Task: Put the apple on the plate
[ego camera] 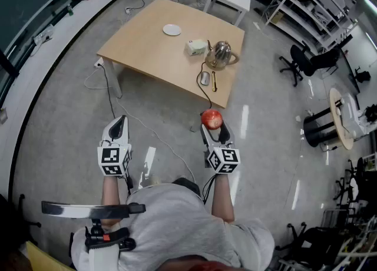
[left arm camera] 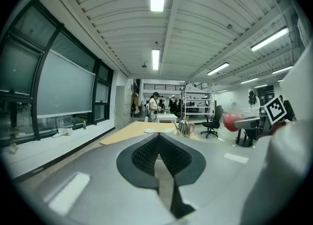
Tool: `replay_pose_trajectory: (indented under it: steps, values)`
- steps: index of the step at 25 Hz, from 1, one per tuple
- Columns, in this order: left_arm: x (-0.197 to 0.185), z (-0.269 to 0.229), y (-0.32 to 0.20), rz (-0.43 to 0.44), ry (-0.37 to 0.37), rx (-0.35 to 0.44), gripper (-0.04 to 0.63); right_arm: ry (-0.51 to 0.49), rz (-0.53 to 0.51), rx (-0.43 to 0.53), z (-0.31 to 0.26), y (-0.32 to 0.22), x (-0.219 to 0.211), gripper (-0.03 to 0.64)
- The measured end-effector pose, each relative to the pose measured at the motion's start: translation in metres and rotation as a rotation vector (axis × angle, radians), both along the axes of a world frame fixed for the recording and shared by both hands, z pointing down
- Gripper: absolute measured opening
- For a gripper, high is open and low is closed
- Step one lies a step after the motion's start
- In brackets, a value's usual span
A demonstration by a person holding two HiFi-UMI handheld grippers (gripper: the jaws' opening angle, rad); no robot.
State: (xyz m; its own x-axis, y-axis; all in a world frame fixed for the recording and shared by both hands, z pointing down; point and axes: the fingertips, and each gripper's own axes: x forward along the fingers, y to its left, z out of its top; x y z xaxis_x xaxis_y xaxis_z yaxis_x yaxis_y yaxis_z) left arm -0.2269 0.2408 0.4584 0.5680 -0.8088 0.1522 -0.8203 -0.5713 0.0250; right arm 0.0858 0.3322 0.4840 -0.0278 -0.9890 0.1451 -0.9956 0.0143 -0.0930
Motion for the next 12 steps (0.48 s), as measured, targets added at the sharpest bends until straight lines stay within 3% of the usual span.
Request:
replay_pose_trajectory:
  steps: [12]
  values:
    - [-0.0047,0.0074,0.0064,-0.017,0.003,-0.033,0.020,-0.003,-0.035,-0.014,-0.0038,-0.0021,-0.0079,0.347]
